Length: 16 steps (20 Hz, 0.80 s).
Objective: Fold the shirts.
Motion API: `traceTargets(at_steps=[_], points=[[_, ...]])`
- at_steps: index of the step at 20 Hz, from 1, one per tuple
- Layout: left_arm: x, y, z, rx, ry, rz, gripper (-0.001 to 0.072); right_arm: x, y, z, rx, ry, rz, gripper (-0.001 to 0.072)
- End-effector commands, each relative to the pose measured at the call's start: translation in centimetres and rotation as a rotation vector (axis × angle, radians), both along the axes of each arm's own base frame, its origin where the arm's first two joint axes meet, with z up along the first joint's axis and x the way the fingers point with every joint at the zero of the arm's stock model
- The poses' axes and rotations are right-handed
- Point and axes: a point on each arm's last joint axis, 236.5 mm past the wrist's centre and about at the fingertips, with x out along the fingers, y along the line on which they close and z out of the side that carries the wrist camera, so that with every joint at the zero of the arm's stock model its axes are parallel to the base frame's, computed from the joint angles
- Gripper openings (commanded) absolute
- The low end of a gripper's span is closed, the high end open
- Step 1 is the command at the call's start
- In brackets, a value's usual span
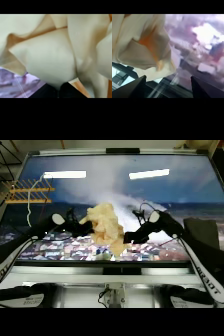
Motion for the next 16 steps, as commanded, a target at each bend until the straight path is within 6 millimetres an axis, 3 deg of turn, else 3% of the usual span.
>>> traceTargets(at_steps=[1, 3, 4, 5, 6, 9, 11, 13, 14, 16], points=[[-0.1, -0.3, 0.7, -0.01, -0.015, -0.026, 0.0035, -0.7, 3.0, -1.4, 0.018, -0.023, 0.054, 0.0665], [0.1, -0.4, 1.5, -0.012, -0.05, -0.044, 0.0034, -1.0, 4.1, -2.2, 0.007, -0.028, 0.049, 0.0663], [0.3, -0.4, 2.1, -0.015, -0.068, -0.044, 0.0034, -0.9, 4.3, -2.4, 0.003, -0.027, 0.032, 0.0547], [0.5, -0.4, 2.7, -0.018, -0.09, -0.042, 0.0034, -0.7, 4.3, -2.3, 0.005, -0.022, 0.01, 0.0209], [0.7, -0.4, 3.5, -0.02, -0.121, -0.053, 0.0034, -0.5, 4.1, -2.2, 0.001, -0.01, -0.022, 0.0083], [2.5, 0.4, 8.3, 0.01, -0.294, -0.119, 0.0032, 0.6, 1.9, 0.8, -0.023, -0.07, 0.018, 0.007], [4.7, 2.6, 15.1, 0.082, -0.495, -0.142, 0.0032, 2.3, -2.0, 4.9, -0.123, -0.2, 0.083, 0.007], [6.0, 5.6, 25.1, 0.163, -0.736, -0.13, 0.0031, 4.9, -7.1, 11.2, -0.247, -0.39, 0.084, 0.0069], [5.8, 7.0, 30.5, 0.188, -0.856, -0.102, 0.0032, 6.3, -9.3, 15.1, -0.29, -0.508, 0.05, 0.007], [3.5, 9.5, 42.1, 0.204, -1.116, -0.022, 0.0032, 8.0, -13.0, 25.2, -0.327, -0.79, -0.064, 0.007]])
